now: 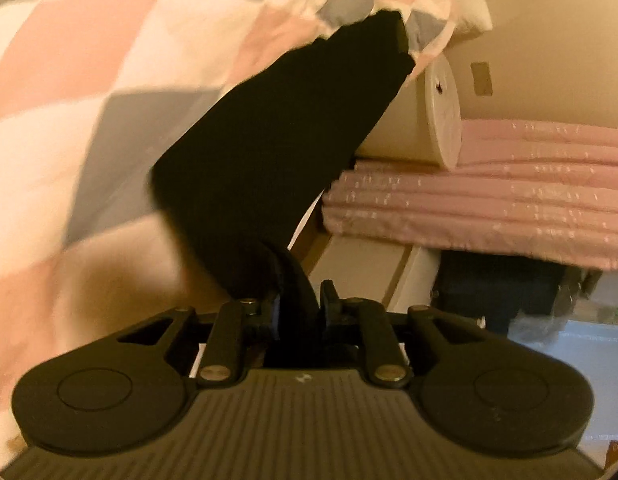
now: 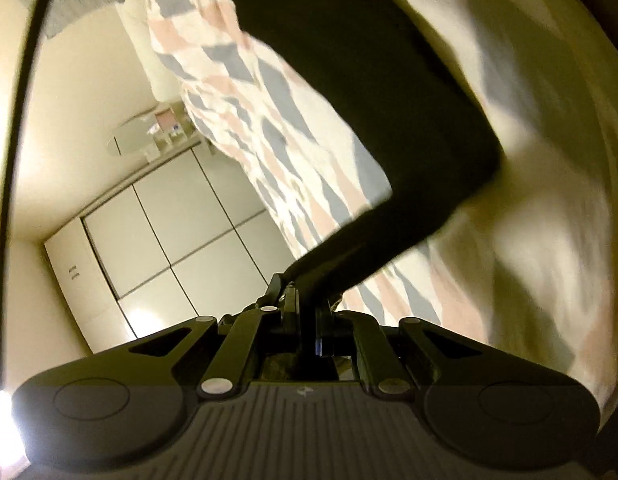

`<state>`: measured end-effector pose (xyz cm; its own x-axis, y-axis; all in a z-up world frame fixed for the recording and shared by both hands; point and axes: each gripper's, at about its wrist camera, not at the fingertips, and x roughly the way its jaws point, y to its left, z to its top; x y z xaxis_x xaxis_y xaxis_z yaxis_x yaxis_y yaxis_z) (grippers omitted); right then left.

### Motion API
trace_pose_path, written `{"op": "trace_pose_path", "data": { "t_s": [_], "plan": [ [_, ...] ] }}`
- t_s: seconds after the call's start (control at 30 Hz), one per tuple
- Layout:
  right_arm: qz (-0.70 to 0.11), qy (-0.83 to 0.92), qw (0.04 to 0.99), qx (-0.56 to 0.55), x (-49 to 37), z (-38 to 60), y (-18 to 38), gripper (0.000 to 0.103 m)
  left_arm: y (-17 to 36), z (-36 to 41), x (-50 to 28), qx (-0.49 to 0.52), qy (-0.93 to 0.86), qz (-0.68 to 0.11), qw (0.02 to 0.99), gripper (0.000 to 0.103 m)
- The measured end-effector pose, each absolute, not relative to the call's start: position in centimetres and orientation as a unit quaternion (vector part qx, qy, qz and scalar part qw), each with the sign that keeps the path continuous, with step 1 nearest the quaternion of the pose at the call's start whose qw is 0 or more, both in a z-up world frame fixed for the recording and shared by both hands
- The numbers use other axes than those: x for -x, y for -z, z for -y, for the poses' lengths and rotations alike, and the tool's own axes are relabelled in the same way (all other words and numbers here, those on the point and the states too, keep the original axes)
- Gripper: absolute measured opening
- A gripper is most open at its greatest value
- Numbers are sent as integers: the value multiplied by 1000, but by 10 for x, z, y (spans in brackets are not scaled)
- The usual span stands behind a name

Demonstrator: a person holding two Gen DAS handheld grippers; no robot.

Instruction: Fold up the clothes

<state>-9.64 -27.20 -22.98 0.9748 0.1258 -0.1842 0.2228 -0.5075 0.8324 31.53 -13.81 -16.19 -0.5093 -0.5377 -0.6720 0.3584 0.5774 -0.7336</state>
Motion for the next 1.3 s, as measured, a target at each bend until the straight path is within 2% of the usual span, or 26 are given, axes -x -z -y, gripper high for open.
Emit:
{"op": "trace_pose_path", "data": {
  "t_s": [0.23, 0.37, 0.43, 0.57, 0.63, 0.7, 0.8, 0.93, 1.03, 1.2, 1.23, 1.3],
  "plan": [
    [-112, 89, 462, -875, 84, 388, 244, 9, 180, 251, -313, 65, 415, -743, 521, 16],
    [-118, 116, 438, -883, 68, 424, 271, 9, 216, 298, -324, 59, 377, -759, 527, 17],
    [-115, 130, 420, -891, 64, 435, 290, 13, 236, 316, -330, 52, 359, -767, 529, 17],
    [-109, 161, 398, -897, 54, 455, 332, 28, 281, 334, -342, 41, 330, -780, 530, 23],
    [-94, 165, 386, -903, 53, 458, 350, 40, 296, 337, -348, 54, 327, -786, 522, 27],
    [-72, 162, 379, -908, 52, 458, 361, 58, 299, 334, -353, 75, 327, -790, 514, 31],
    [-35, 145, 387, -910, 48, 460, 365, 75, 304, 331, -360, 108, 326, -795, 501, 36],
    [-9, 127, 436, -891, 45, 468, 355, 78, 301, 325, -364, 137, 330, -793, 493, 40],
    [-26, 113, 496, -861, 43, 472, 342, 79, 292, 318, -367, 165, 345, -777, 500, 49],
    [-56, 137, 648, -747, 44, 473, 298, 79, 266, 306, -374, 197, 386, -723, 537, 49],
    [-73, 155, 678, -714, 43, 473, 289, 79, 256, 307, -374, 179, 407, -701, 557, 47],
    [-126, 186, 739, -635, 39, 469, 272, 79, 232, 317, -363, 70, 469, -639, 606, 45]
  ]
}}
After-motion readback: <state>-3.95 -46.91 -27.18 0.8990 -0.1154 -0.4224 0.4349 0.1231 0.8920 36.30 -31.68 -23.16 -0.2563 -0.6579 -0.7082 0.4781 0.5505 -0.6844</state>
